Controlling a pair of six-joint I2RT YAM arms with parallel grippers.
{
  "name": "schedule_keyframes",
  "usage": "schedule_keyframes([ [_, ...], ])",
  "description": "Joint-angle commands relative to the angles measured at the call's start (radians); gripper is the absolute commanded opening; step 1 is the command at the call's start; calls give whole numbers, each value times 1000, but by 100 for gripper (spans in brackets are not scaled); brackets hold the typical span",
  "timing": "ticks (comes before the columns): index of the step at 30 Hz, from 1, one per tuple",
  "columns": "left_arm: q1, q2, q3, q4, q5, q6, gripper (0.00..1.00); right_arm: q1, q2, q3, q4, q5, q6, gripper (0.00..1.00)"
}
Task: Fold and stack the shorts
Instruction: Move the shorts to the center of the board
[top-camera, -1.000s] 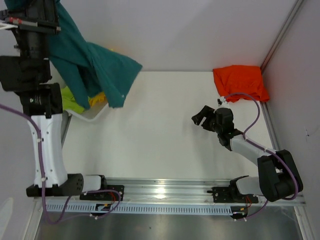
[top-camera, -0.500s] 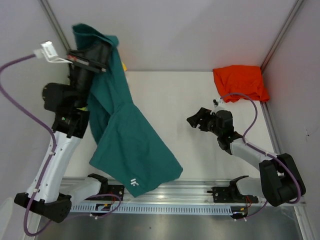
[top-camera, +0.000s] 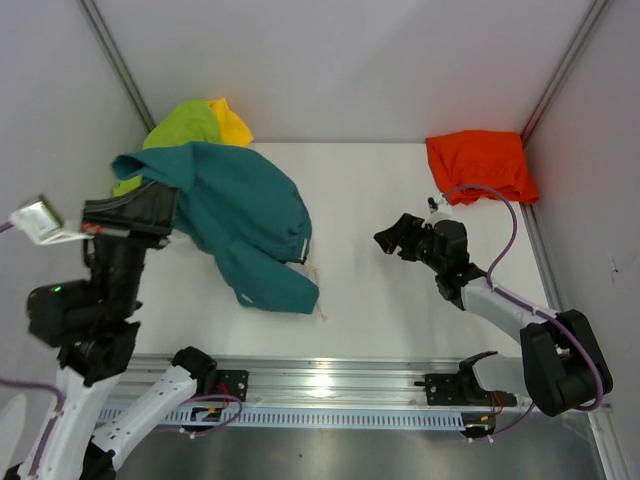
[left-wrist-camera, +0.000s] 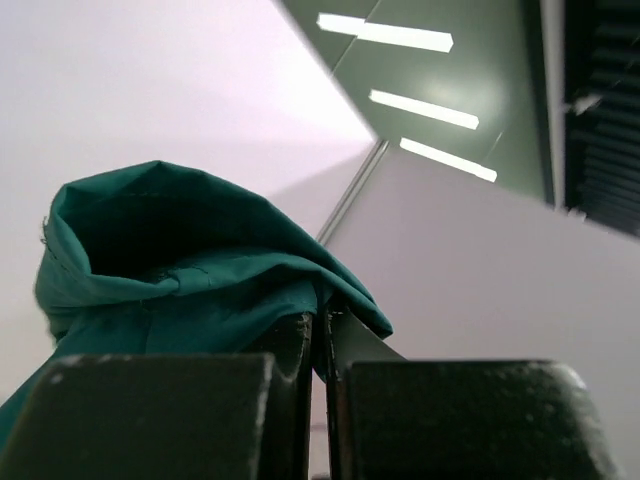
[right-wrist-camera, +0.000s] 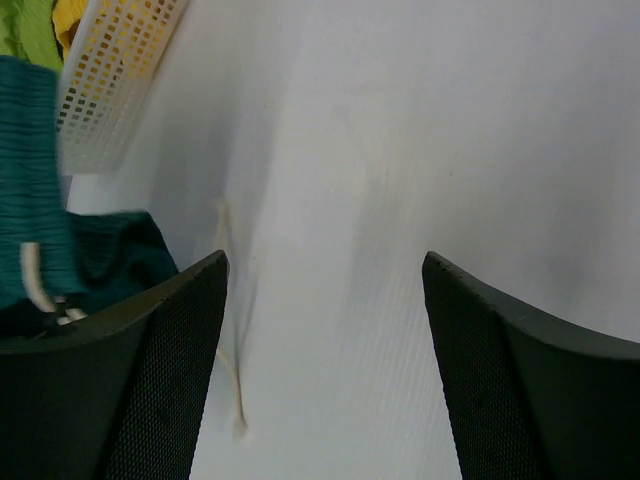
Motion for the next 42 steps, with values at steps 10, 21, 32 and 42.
schedule_keyframes([
  [10,-4,-58,300,-226,-123,137,0,7,-22,-7,44,12,-32,79],
  [21,-6,38,-74,71,69,-81,0,7,-30,-3,32,21,-39,80],
  [32,-205,509,-246,486,-37,-128,0,-21,-65,-20,21,39,-29,80],
  [42,-259,858,259,138,223,-27,99,-47,-111,-57,49,27,-10,80],
])
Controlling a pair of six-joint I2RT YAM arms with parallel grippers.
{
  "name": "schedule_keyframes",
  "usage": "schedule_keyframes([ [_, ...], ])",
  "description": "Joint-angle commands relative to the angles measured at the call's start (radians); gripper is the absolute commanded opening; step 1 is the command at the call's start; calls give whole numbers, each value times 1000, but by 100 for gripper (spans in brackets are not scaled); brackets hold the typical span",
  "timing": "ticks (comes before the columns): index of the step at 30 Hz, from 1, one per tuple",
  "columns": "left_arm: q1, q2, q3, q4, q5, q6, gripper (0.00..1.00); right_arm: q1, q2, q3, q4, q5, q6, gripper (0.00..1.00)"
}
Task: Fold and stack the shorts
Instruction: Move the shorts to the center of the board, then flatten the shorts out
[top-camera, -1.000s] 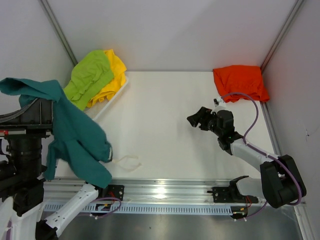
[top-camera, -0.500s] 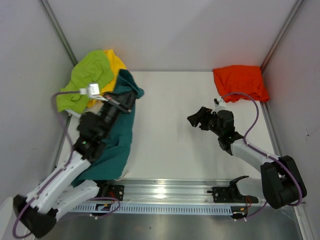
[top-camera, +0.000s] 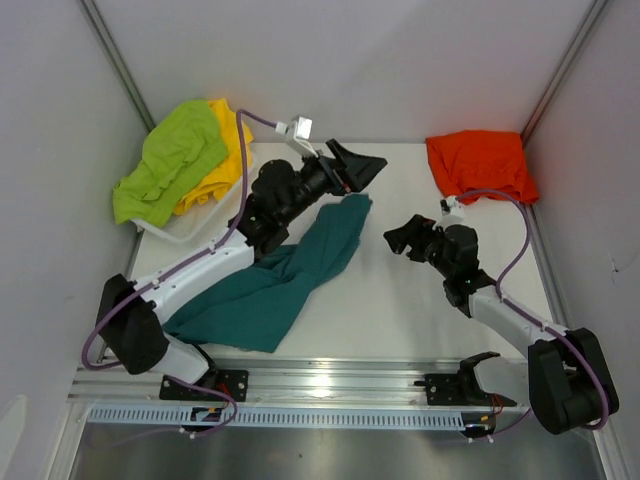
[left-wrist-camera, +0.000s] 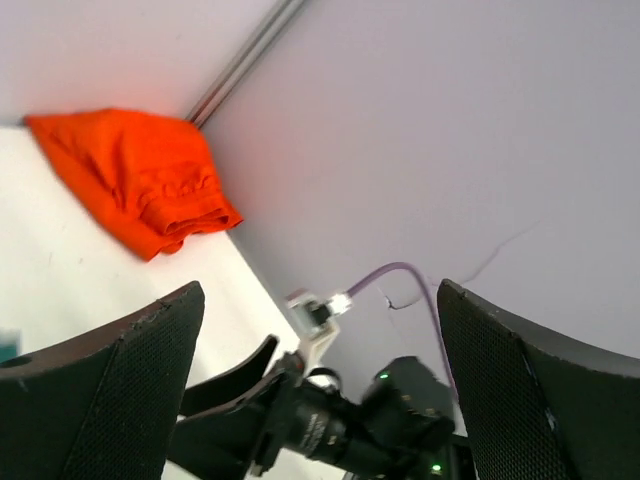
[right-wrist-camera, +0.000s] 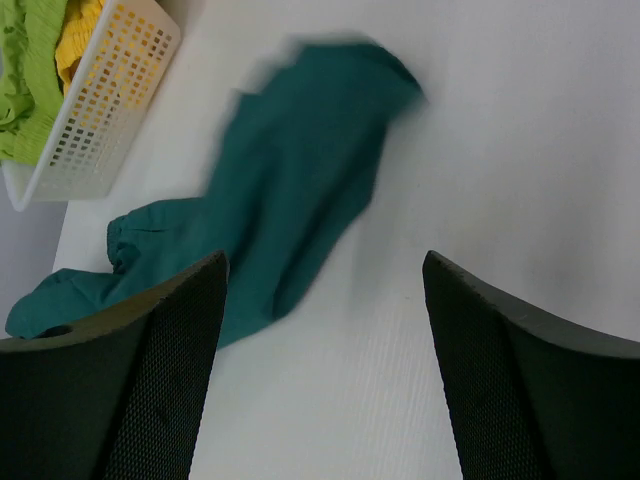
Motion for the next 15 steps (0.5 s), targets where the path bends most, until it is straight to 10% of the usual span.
schedule_keyframes([
  [1,-13,-15,145,-130,61,94,99,-7,-1,-7,63,-14,9,80],
  [11,210,-213,310,-738,65,179,99,154,188,96,115,-144,-15,80],
  [15,270,-343,218,-885,-2,197,99,251,274,228,-117,-81,45,78],
])
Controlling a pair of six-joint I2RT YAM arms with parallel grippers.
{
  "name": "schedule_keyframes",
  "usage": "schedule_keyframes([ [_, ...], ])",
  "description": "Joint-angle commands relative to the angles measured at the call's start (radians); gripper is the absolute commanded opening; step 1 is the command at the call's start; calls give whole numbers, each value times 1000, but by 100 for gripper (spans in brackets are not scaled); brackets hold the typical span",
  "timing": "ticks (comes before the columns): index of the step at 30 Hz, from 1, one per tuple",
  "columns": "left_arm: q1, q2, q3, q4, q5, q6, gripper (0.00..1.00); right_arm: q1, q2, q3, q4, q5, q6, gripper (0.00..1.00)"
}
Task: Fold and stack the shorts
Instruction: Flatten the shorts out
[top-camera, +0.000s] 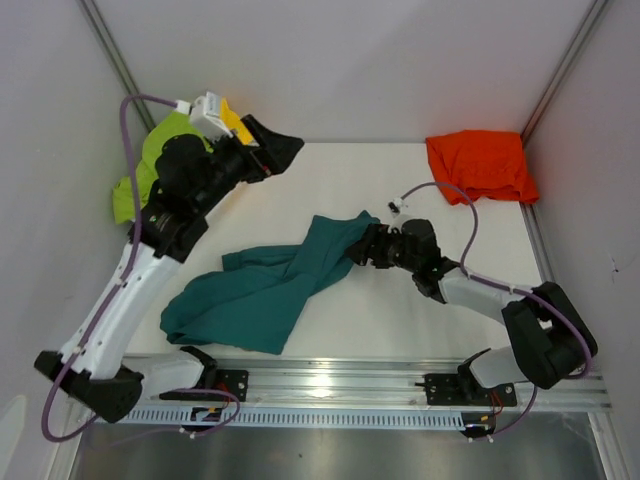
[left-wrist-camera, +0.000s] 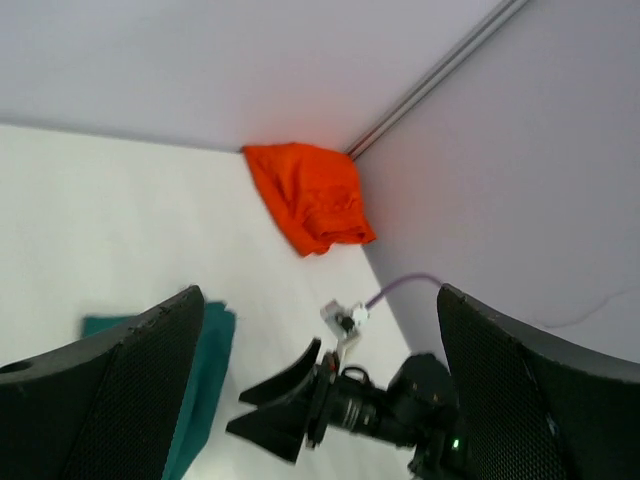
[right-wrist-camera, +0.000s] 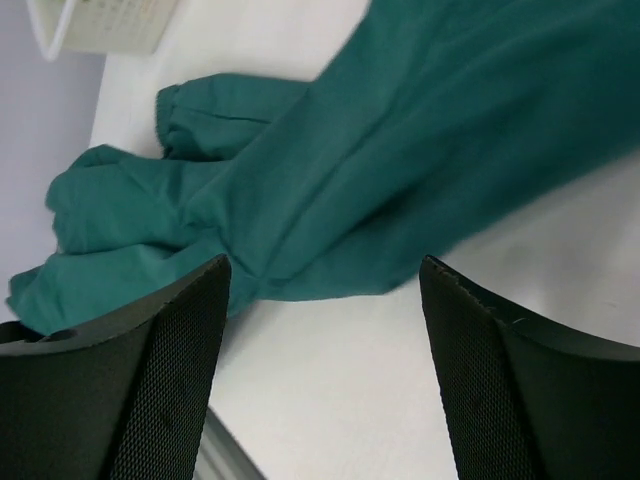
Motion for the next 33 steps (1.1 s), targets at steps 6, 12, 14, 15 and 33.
schedule_keyframes([
  [6,125,-161,-98,-338,20,91,99,340,-56,73,-146,145,118,80],
  [12,220,-168,-115,-439,50,119,99,546,-51,67,-146,177,107,79],
  [14,236,-181,-124,-447,54,126,99,621,-25,121,-242,269,61,79],
  [15,246,-185,-133,-445,60,128,99,667,-8,173,-270,306,38,79],
  [33,282,-250,-179,-448,94,148,99,813,389,202,37,238,234,74],
])
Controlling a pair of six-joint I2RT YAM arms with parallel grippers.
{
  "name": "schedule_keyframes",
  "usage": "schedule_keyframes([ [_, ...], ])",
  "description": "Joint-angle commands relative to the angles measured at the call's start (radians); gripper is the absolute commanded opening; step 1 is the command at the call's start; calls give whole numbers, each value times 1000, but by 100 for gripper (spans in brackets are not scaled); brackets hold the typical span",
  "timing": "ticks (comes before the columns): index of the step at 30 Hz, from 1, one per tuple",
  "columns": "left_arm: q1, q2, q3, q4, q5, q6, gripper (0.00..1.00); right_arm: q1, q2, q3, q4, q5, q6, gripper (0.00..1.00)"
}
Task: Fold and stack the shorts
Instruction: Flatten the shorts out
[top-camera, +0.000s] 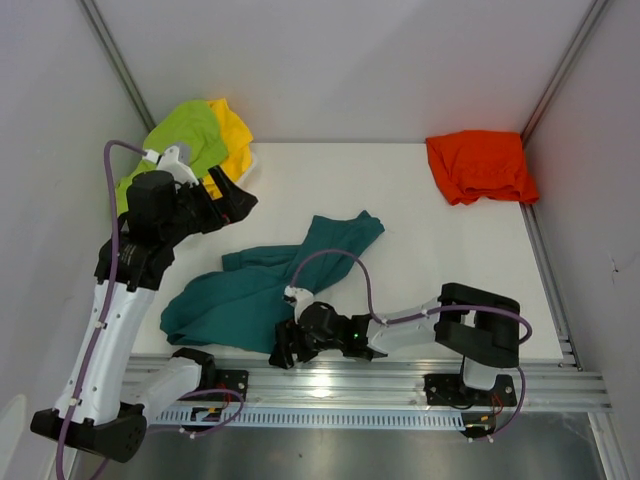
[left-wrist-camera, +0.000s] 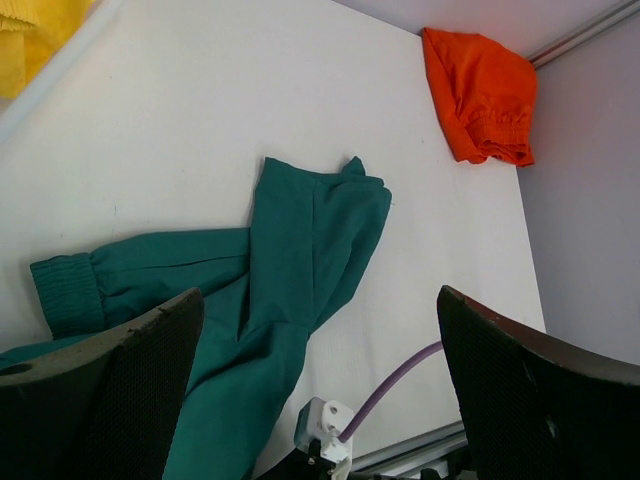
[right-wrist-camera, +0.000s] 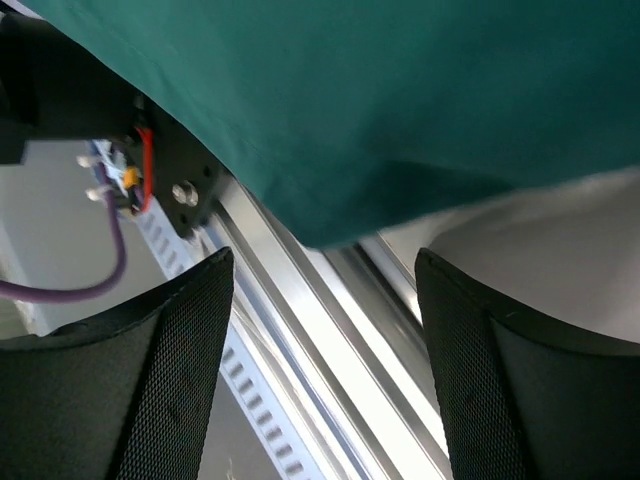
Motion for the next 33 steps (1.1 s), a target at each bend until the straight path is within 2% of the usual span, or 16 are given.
schedule_keyframes([
  [1,15,-22,-9,5,27,23,99,6,56,21,135,9,42,74],
  [3,21,-22,-9,7,30,25,99,3,72,18,174,2,55,72],
  [6,25,-20,2,8,34,28,99,-12,98,25,203,-9,68,56],
  [7,25,-20,1,10,34,29,99,-16,101,27,183,-3,78,37],
  [9,27,-19,1,13,29,32,99,-29,92,12,171,-2,79,21],
  [10,29,-20,-1,11,27,34,99,-49,60,-4,157,4,85,5],
  [12,30,-20,-7,16,26,37,99,-81,2,-48,143,1,85,0],
  [16,33,-17,-18,19,34,47,99,-228,-297,-221,15,3,62,0],
  [17,35,-17,-18,19,34,49,99,-298,-448,-250,-119,6,23,0],
  [18,35,-17,-22,22,35,51,100,-337,-523,-252,-200,9,-6,0],
  [19,35,-19,-24,25,37,52,99,-378,-590,-246,-372,21,-34,0],
  [21,36,-17,-35,34,40,51,99,-524,-752,-214,-513,21,-104,0],
  [24,36,-14,-58,59,56,46,99,-758,-821,-179,-665,-24,-184,0],
  [27,36,-7,-76,79,75,40,99,-941,-780,-151,-727,-110,-221,0],
  [30,36,-5,-98,83,87,40,99,-980,-732,-134,-754,-80,-218,63],
  [33,36,-16,-110,77,80,54,99,-954,-767,-136,-756,-58,-215,73],
])
